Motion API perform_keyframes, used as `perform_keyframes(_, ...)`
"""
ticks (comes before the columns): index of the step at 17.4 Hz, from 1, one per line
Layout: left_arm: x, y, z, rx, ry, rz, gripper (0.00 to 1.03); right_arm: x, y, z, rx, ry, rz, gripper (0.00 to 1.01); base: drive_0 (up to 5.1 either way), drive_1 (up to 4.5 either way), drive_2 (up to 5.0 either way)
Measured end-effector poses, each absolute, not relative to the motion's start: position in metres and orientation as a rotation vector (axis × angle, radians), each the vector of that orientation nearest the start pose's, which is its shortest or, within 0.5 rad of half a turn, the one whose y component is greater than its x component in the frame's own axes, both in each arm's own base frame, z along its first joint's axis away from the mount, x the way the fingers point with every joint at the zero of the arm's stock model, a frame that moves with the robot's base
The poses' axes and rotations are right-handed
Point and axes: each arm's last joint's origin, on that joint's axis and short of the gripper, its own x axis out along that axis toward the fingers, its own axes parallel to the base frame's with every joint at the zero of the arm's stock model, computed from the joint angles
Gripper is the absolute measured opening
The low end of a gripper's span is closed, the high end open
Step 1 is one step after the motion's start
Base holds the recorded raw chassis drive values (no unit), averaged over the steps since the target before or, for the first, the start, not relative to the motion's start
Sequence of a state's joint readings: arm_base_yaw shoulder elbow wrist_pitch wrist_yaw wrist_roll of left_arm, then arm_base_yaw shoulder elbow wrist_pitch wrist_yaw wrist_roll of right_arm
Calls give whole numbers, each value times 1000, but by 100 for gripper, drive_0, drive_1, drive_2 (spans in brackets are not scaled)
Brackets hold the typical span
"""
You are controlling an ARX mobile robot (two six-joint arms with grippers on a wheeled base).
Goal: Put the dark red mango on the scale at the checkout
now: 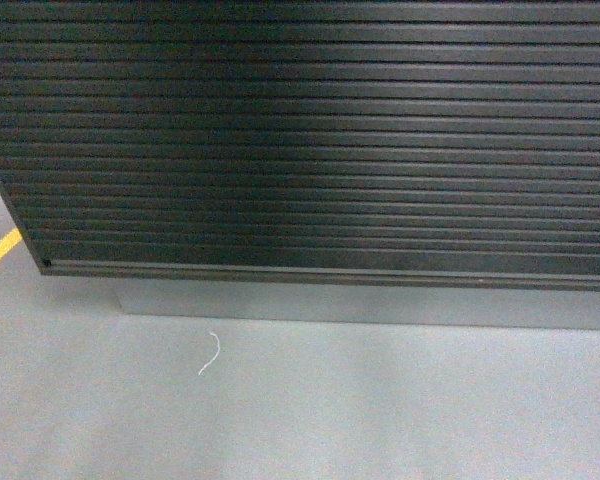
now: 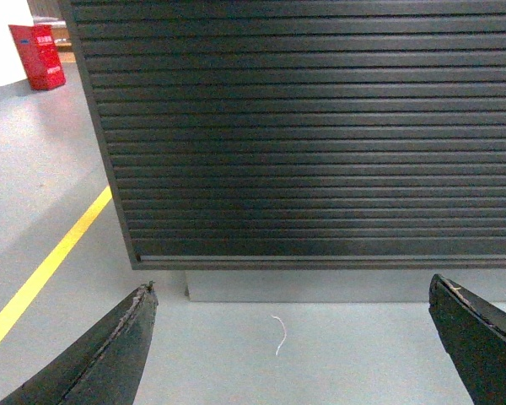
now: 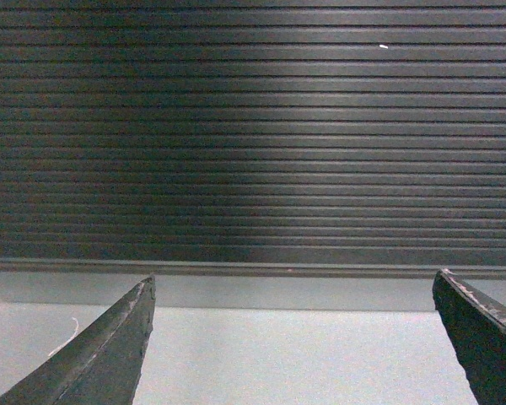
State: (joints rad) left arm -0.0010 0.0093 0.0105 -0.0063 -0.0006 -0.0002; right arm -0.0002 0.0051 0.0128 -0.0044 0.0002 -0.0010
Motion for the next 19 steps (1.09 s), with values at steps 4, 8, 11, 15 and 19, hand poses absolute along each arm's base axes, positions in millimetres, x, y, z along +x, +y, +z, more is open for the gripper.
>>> perform_keyframes(4,98,0,166,0,2,-2,98,97,0,167,-1,1,0,98,3,431,-426)
perform_keyframes(8,98,0,166,0,4,0,98,97,0,167,-1,-2,0,98,7,436,-422)
perform_keyframes(11,98,0,166,0,-2,-1,98,97,0,167,-1,-6,0,98,5,434,-424)
perform_keyframes(15,98,0,166,0,4,-1,98,97,0,167,-1,-3,0,98,1,108,-106)
perform_keyframes(19,98,0,166,0,2,-1,98,97,0,167,-1,-4,0,98,0,0,0)
